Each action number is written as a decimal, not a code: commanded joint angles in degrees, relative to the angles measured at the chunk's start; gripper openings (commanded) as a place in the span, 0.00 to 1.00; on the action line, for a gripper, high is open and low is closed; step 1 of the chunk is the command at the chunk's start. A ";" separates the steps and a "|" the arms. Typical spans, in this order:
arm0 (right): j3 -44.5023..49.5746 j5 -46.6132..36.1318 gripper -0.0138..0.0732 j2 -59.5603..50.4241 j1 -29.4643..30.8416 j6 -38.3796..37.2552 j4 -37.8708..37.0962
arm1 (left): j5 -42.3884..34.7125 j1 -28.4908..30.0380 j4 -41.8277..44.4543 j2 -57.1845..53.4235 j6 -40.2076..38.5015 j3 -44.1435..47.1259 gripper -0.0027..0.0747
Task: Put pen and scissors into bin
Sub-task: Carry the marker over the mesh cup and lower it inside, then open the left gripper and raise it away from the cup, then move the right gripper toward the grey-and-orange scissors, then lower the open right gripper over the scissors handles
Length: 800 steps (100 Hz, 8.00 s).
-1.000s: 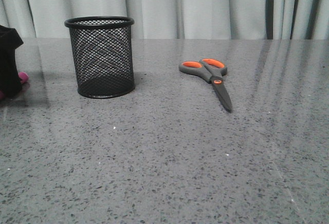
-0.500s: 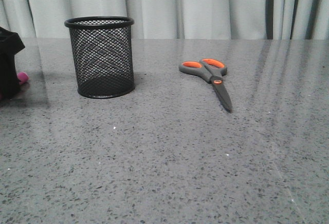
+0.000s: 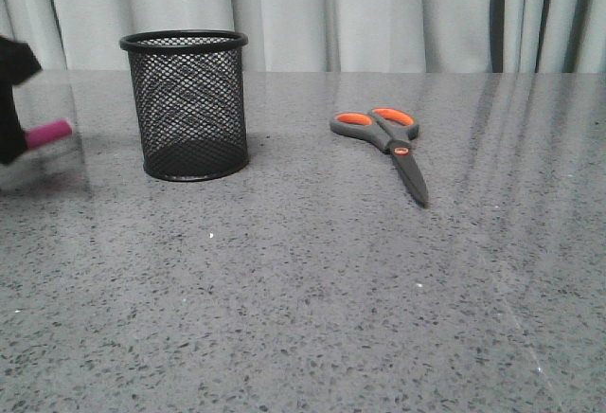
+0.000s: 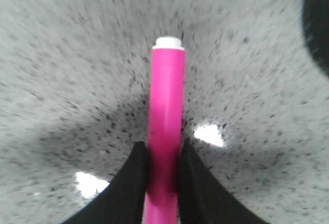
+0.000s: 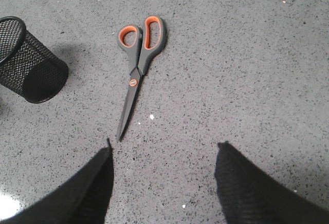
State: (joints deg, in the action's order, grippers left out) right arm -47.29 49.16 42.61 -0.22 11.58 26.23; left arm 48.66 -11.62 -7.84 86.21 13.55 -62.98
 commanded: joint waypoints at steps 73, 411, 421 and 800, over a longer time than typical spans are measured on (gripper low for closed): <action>-1.73 -3.33 0.61 0.21 0.44 0.72 1.23 | -27.38 -5.53 -52.31 -15.89 39.90 -1.45 0.01; -1.73 -2.05 0.61 0.21 0.44 0.72 1.23 | -35.53 -15.82 -42.20 -9.74 41.90 -1.28 0.51; -1.73 -2.28 0.61 0.21 0.44 0.72 1.23 | -35.53 -14.31 -42.20 -12.90 41.90 -1.28 0.49; -37.17 1.77 0.64 56.23 -28.59 -25.79 -32.96 | -46.28 -0.28 -45.36 -47.66 41.44 23.50 0.01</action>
State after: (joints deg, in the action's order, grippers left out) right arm -82.16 51.66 100.66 -28.77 -13.36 -4.12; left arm 5.21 -11.88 -52.51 38.75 55.57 -37.97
